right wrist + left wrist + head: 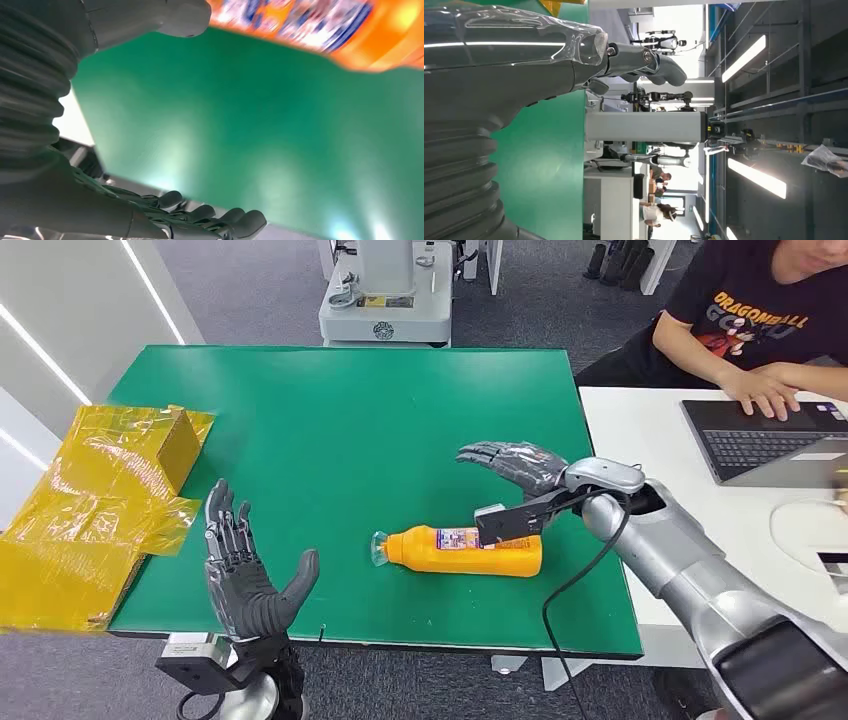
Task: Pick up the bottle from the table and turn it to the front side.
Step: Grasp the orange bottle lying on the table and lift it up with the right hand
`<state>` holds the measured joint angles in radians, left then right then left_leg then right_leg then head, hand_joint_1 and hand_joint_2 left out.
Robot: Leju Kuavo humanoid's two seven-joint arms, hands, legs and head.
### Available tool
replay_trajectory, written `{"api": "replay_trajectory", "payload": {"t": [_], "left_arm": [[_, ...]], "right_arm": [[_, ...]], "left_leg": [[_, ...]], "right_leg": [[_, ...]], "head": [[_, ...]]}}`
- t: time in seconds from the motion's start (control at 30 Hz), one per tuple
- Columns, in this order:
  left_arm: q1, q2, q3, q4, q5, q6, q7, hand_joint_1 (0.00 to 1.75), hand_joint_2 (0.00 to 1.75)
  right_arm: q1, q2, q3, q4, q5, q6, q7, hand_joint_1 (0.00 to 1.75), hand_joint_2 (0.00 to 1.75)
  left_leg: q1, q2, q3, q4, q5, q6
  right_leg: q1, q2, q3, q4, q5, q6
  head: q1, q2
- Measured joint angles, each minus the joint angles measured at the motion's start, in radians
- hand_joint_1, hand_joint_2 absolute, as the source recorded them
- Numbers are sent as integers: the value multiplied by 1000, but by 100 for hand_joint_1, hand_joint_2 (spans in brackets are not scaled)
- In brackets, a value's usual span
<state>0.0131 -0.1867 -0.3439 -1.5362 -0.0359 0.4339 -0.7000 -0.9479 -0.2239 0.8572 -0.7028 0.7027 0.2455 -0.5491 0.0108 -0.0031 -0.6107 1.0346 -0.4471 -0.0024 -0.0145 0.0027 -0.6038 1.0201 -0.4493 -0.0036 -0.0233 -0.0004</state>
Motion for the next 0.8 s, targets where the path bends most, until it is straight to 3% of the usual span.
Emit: {"api": "replay_trajectory", "payload": {"t": [0.37,0.53,0.8], "left_arm": [[0,1,0,0,7,-8,0,0,175],[0,1,0,0,4,-8,0,0,175],[1,0,0,0,2,-4,0,0,175]], "right_arm": [[39,57,62,95,-8,-36,2,0,175],[96,61,92,137,-8,-79,25,0,175],[108,57,128,174,-4,-43,71,0,175]], "left_leg": [[0,0,0,0,0,0],[0,-1,-1,0,0,0],[0,0,0,0,0,0]], "right_leg": [[0,-1,0,0,0,0],[0,-1,0,-1,0,0],[0,0,0,-1,0,0]], "head": [[0,0],[0,0],[0,0]]}}
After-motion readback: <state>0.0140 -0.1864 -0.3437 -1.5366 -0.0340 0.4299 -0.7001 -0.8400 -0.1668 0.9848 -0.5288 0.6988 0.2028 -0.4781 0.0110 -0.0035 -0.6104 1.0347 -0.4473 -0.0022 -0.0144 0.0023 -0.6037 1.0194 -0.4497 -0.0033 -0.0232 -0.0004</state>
